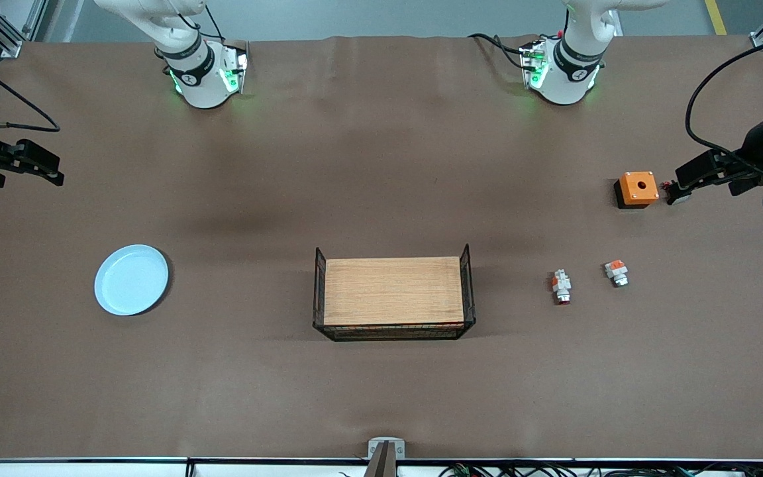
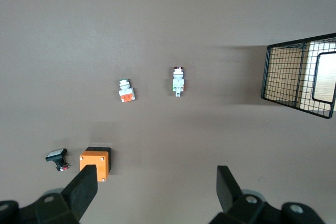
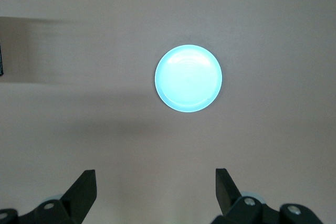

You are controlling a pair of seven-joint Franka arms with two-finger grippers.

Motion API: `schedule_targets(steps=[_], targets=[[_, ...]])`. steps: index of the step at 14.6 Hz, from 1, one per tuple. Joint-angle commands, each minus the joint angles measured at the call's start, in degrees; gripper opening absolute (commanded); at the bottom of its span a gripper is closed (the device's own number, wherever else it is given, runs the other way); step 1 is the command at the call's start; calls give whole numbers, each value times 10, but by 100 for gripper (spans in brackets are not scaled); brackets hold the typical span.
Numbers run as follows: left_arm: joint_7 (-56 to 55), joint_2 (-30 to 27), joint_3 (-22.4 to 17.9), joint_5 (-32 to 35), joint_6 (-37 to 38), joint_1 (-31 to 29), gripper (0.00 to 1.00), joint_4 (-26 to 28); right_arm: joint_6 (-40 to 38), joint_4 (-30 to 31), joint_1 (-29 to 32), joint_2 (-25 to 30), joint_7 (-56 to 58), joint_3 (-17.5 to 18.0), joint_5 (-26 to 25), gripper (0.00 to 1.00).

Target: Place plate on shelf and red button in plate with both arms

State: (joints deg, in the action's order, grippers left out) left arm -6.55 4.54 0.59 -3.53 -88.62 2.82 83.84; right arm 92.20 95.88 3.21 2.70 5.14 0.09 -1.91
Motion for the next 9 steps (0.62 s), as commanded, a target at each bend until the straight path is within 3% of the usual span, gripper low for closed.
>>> schedule_targets(steps=[1, 9], targets=[[5, 5, 2, 11, 14, -2, 100, -15, -11, -18, -5, 1, 5, -3, -4, 100], [-20, 6, 2, 3, 18, -5, 100, -15, -5, -18, 6, -26, 61, -5, -3, 100]])
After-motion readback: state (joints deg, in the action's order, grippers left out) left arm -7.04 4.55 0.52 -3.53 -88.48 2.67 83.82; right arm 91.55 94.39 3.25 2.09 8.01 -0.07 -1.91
